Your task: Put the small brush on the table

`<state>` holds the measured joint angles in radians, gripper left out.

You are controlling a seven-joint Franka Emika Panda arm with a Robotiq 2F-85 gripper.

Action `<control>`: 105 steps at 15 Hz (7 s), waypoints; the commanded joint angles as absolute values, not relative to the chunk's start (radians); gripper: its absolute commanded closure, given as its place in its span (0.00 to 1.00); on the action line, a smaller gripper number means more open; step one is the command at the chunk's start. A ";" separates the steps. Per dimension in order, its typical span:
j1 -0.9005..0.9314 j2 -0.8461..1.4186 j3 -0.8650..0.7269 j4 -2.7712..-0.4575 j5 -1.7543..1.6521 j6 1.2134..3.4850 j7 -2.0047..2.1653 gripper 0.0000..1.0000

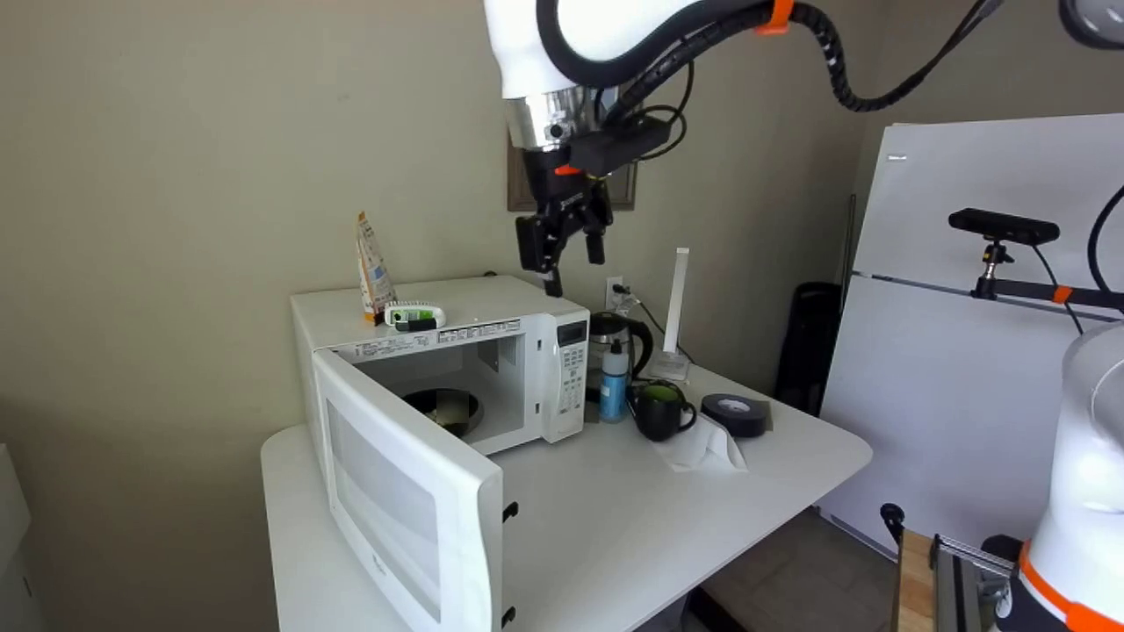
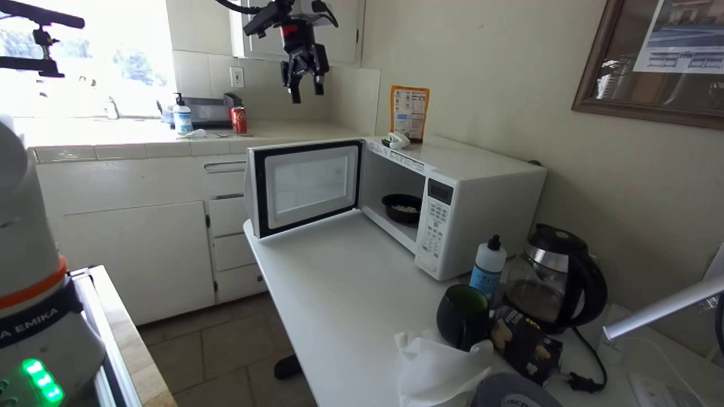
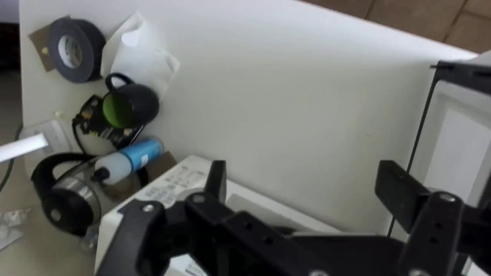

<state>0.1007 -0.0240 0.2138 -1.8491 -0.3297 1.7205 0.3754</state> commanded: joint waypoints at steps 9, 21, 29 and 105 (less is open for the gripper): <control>0.279 0.450 0.113 -1.508 -0.937 1.891 0.572 0.00; 0.266 0.489 0.073 -1.497 -1.059 2.081 0.467 0.00; 0.234 0.518 0.047 -1.511 -1.105 2.288 0.331 0.00; -0.243 0.480 -0.005 -1.810 0.154 1.798 -0.817 0.79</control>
